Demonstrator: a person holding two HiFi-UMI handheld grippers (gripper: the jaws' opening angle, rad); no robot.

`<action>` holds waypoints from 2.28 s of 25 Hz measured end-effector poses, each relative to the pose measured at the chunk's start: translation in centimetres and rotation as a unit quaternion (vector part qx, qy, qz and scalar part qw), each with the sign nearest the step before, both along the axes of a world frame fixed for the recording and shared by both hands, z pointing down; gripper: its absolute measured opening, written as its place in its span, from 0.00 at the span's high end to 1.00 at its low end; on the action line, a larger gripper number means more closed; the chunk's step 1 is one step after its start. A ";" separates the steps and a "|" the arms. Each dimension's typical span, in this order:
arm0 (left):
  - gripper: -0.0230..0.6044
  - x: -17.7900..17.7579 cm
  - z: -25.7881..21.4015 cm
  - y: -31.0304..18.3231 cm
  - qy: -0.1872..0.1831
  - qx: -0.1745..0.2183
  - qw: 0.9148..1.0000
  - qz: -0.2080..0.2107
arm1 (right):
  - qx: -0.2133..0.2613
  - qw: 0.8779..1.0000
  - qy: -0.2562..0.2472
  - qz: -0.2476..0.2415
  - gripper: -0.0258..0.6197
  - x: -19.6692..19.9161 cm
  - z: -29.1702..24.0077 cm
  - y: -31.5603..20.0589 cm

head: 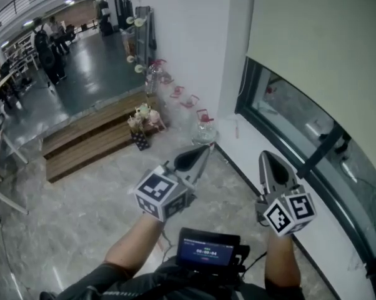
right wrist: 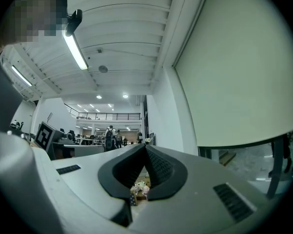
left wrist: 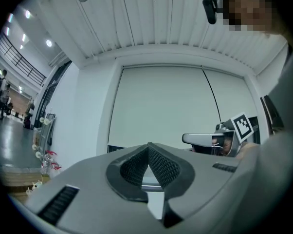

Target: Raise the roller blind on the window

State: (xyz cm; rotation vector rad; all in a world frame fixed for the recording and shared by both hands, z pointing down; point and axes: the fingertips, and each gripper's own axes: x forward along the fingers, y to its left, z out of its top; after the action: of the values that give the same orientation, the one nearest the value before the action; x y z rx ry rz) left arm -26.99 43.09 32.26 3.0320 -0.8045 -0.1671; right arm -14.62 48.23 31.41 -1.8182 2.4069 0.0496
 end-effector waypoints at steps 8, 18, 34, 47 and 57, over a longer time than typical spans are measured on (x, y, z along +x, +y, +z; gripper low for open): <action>0.98 -0.1 0.2 -5.2 0.018 -0.011 1.000 0.015 | -0.008 1.000 0.002 0.016 0.96 0.4 0.4 -5.2; 0.98 3.8 0.6 -12.5 0.006 -0.013 1.000 0.005 | -0.001 1.000 -0.014 0.018 0.96 4.4 -0.3 -12.3; 0.97 14.0 -1.3 -22.1 -0.006 -0.010 1.000 -0.025 | 0.032 0.999 0.006 -0.023 0.96 13.6 -1.6 -21.9; 0.97 19.8 0.1 -28.4 -0.021 -0.022 0.998 -0.056 | 0.036 0.998 -0.014 -0.049 0.96 20.4 -0.6 -27.8; 0.97 22.0 0.8 -31.4 -0.036 -0.017 0.998 -0.047 | 0.041 0.998 -0.030 -0.048 0.96 22.9 -0.4 -31.1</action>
State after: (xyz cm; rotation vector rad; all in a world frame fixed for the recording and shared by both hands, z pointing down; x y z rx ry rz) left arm -5.00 11.71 33.06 2.9848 -0.9467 -0.0431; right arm 8.29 17.10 30.97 -1.6439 2.4102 0.0821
